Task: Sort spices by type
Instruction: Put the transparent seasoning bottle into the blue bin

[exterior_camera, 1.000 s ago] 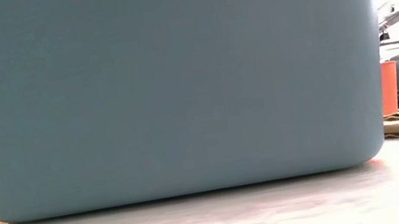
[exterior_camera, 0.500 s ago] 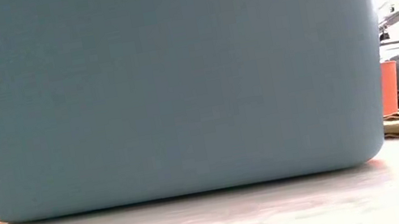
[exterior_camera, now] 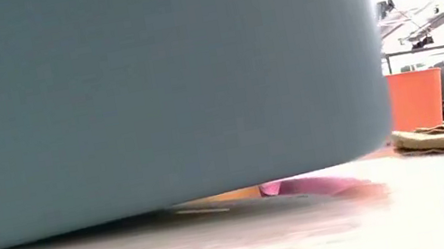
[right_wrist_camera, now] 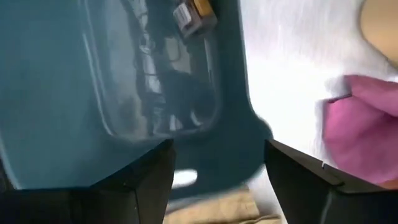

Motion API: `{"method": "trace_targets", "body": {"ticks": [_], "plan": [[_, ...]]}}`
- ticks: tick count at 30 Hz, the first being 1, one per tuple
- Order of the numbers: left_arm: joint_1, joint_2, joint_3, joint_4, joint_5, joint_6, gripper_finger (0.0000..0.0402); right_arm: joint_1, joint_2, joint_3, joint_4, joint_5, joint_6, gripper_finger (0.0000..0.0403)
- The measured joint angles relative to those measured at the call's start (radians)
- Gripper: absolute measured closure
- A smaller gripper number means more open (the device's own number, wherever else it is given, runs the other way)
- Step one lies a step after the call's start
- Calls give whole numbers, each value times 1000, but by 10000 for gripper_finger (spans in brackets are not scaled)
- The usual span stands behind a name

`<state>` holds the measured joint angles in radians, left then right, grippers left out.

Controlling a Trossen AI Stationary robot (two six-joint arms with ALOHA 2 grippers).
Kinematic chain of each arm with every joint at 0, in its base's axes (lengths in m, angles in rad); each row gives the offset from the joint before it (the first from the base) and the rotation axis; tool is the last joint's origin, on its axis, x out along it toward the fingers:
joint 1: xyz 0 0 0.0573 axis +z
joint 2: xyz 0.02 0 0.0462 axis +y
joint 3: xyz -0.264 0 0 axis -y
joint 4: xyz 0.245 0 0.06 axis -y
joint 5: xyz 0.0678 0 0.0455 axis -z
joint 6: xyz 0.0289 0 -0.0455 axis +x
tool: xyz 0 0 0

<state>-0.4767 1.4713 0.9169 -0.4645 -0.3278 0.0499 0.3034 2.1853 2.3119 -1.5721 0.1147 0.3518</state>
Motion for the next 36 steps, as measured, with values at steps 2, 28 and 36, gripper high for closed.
{"method": "trace_targets", "body": {"ticks": [2,28,36], "plan": [[0,15,19,-53,3,-20,277,18,-10,0,0,29,28,162],[79,29,42,-226,166,-276,276,162,-373,-339,13,277,616,163],[84,29,42,-218,172,-247,254,147,-373,-339,67,279,528,163]]}}
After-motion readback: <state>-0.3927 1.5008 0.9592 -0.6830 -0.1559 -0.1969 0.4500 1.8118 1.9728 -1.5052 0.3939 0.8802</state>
